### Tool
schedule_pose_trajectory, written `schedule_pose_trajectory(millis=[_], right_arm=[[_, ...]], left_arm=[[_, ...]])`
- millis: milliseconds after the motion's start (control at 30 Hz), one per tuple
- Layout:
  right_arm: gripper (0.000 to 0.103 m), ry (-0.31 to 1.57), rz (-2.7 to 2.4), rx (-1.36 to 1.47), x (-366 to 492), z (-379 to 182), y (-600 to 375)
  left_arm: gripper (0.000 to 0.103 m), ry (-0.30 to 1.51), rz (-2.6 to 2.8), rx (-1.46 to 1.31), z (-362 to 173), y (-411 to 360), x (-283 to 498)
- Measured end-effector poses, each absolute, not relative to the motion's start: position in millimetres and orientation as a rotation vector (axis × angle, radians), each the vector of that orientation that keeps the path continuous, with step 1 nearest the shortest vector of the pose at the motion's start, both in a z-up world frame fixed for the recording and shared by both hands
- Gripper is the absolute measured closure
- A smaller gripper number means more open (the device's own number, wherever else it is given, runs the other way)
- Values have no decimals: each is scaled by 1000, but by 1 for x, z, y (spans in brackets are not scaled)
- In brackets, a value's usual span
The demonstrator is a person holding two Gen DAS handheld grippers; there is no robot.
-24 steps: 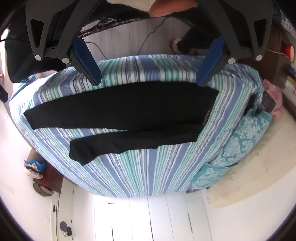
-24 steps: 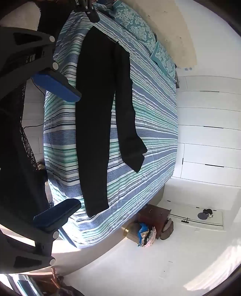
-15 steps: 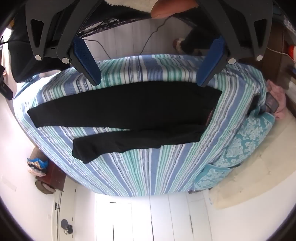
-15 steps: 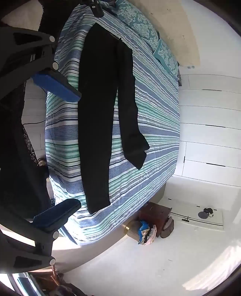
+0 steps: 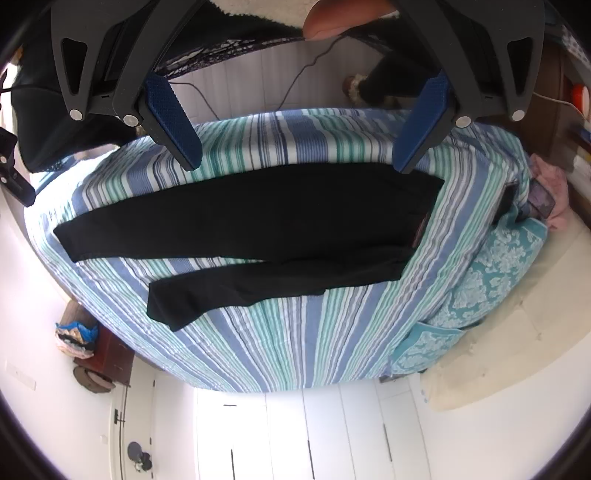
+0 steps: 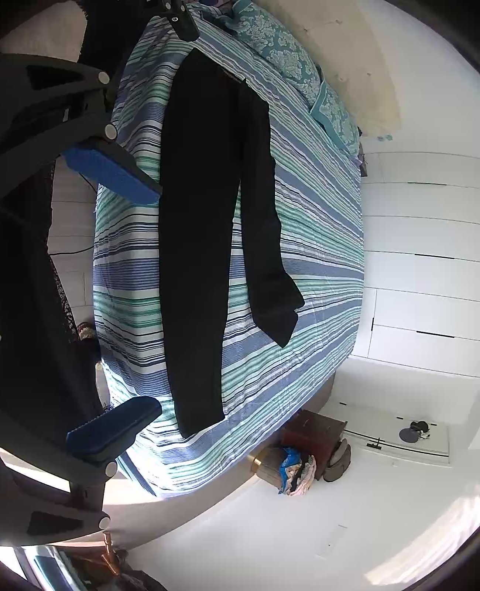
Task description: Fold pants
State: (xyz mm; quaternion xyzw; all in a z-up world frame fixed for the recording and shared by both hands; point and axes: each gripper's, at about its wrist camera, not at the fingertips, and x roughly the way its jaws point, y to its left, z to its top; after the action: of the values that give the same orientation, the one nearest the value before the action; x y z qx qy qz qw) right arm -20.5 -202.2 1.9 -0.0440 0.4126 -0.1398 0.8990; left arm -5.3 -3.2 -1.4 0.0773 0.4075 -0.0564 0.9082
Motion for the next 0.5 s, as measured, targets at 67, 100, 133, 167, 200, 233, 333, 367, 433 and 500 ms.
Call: schedule_pose_trajectory(millis=[67,100,133,167,200,233,333,367,433,500], right_arm=[[0,854,-284,-100,-21,2,-199],[0,854,-282,-104,-21,3,-198],[0,855,-280,-107,-21,3,-196],[0,856,-276,-110,-22,3,-195],[0,858,-271,-111,-22,3,-194],[0,860,-266,-111,-24,3,-193],[0,865,-248,-118,-26,2,-188],[0,867,-241,-118,-26,1,-187],[0,864,-229,-114,-27,1,-185],[0,862,-221,-114,-28,0,-183]], left_arm=[[0,845,-127,155,-1,-2,-8],[0,849,-135,151,0,-2,-9],[0,854,-141,149,0,-1,-10],[0,857,-144,149,-1,-1,-11],[0,858,-145,150,-1,-1,-12],[0,859,-143,150,-1,0,-12],[0,866,-135,139,-2,0,-11],[0,870,-133,137,-2,0,-11],[0,872,-129,140,-2,0,-11],[0,870,-124,149,-2,-1,-12]])
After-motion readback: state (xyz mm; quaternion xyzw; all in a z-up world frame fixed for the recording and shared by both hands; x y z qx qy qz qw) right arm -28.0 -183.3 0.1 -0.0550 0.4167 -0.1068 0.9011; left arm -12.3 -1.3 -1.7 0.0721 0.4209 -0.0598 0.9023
